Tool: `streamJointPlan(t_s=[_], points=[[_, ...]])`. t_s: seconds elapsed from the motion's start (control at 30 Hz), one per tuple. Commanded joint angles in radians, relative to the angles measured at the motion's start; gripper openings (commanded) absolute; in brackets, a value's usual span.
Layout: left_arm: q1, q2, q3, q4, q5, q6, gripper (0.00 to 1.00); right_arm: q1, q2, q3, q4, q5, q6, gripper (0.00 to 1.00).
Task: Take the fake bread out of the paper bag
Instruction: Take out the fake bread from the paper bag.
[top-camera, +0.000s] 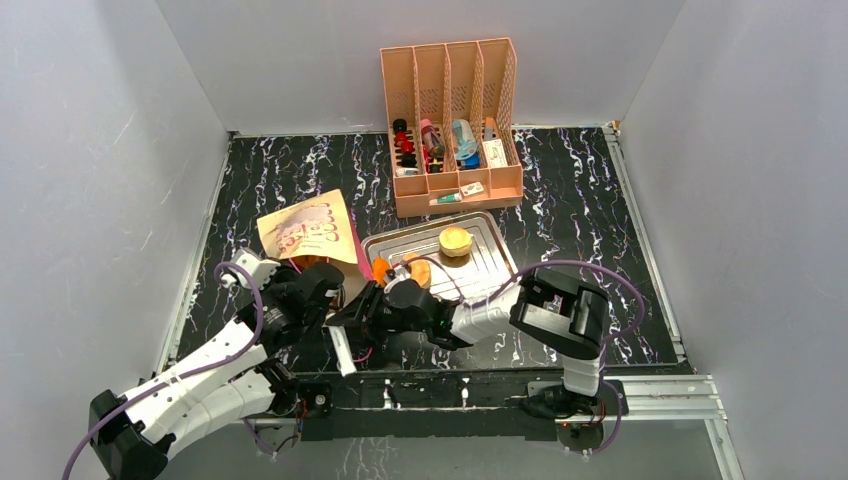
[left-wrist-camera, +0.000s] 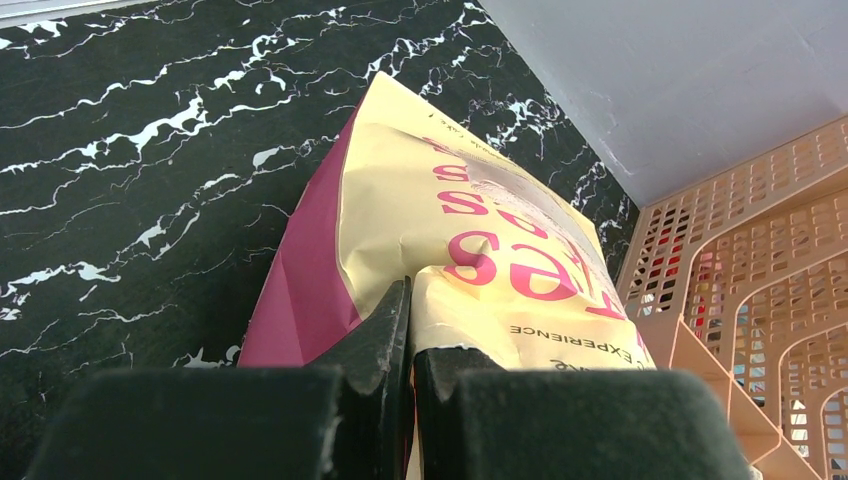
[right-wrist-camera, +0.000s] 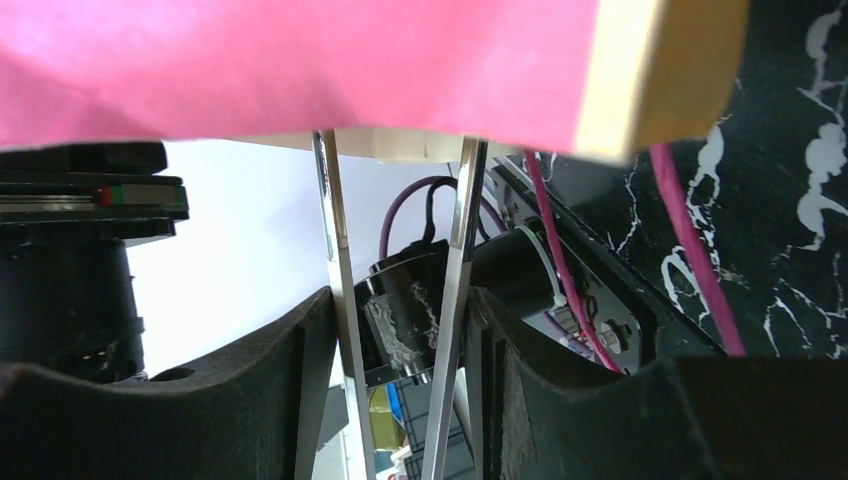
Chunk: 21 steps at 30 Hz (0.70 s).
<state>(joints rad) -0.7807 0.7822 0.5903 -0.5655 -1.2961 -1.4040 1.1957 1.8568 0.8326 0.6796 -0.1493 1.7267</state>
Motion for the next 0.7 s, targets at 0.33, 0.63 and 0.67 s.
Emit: streamJointPlan(t_s=[0.33, 0.63, 0.67], points=[[0.003, 0.017, -0.007, 0.05, 0.027, 0.05, 0.0, -0.013, 0.011, 0.024, 0.179, -0.137, 0.015, 0.45], [0.003, 0.005, -0.001, 0.068, 0.018, 0.094, 0.0, -0.013, -0.011, -0.044, 0.208, -0.185, 0.03, 0.45], [0.003, 0.005, -0.001, 0.072, 0.018, 0.098, 0.0, -0.013, -0.015, -0.049, 0.207, -0.188, 0.03, 0.45]])
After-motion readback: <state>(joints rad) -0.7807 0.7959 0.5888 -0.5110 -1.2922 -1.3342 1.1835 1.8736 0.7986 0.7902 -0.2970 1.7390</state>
